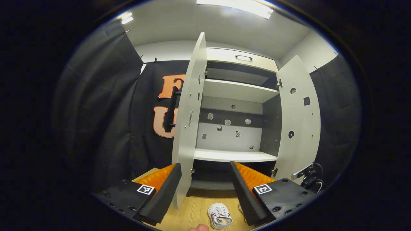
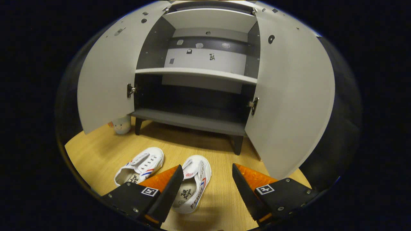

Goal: Grab one shoe with the right hand and put it into the shoe cabinet, grab the other shoe with the left hand and put it into the shoe cabinet; then close the right door with the right hand and the left door with the left hand.

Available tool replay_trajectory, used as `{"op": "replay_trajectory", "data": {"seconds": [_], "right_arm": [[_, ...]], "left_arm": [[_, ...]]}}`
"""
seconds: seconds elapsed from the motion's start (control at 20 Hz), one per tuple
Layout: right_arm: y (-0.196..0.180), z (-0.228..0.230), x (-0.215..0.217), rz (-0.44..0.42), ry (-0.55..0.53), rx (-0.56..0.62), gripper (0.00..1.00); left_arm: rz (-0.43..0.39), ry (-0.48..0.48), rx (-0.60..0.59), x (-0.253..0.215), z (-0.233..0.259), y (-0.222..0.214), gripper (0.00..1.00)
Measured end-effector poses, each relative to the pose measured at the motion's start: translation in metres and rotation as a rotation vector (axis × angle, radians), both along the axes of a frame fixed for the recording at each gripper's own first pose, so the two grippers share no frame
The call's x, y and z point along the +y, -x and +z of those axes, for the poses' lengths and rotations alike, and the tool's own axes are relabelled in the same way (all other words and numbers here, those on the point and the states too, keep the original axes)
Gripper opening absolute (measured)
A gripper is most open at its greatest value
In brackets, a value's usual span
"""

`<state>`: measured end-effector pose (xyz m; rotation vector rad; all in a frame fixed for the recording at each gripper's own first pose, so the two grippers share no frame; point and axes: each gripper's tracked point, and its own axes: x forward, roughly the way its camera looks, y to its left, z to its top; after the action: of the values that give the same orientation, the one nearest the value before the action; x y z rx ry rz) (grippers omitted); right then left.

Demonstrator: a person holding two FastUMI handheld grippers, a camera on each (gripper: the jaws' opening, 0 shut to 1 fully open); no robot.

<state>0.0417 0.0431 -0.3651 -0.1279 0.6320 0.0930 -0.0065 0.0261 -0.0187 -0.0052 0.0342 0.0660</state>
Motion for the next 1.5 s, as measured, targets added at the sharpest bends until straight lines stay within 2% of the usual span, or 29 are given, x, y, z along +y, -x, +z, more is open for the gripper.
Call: {"op": "replay_trajectory", "data": {"seconds": [0.15,0.35,0.45,0.7,0.85,0.9,1.0,1.15,1.25,1.4,1.5], "right_arm": [[0.009,-0.043,-0.004,-0.006,0.022,0.078,0.94],[-0.007,-0.069,-0.013,-0.017,0.049,0.113,0.93],[-0.019,-0.08,-0.01,-0.015,0.032,0.13,0.88],[-0.036,-0.101,0.007,0.046,-0.01,0.168,0.49],[-0.039,-0.109,-0.008,0.032,0.073,0.149,0.34],[-0.039,-0.109,-0.014,0.02,0.088,0.142,0.2],[-0.041,-0.108,-0.013,0.009,0.053,0.146,0.03],[-0.039,-0.097,-0.01,-0.009,-0.005,0.163,0.02],[-0.037,-0.08,-0.014,0.012,0.03,0.116,0.01],[-0.033,-0.037,-0.007,0.016,0.0,0.045,0.01],[-0.03,0.002,-0.004,0.014,-0.012,-0.003,0.01]], "left_arm": [[0.019,0.01,0.007,0.005,-0.002,0.002,0.96],[0.016,0.034,0.032,0.003,-0.01,0.003,0.96],[0.013,0.018,0.033,0.003,-0.009,0.003,0.96],[0.021,0.002,0.034,0.006,-0.01,-0.001,0.99],[0.02,0.009,0.039,0.003,-0.013,-0.003,0.96],[0.019,0.01,0.039,0.002,-0.013,-0.003,0.96],[0.013,0.011,0.035,0.0,-0.012,-0.005,0.96],[0.006,0.009,0.031,-0.004,-0.012,-0.006,0.96],[-0.003,0.011,0.03,-0.008,-0.013,-0.008,0.99],[-0.018,0.011,0.028,-0.014,-0.014,-0.011,0.96],[-0.029,0.011,0.027,-0.019,-0.015,-0.013,0.99]]}}
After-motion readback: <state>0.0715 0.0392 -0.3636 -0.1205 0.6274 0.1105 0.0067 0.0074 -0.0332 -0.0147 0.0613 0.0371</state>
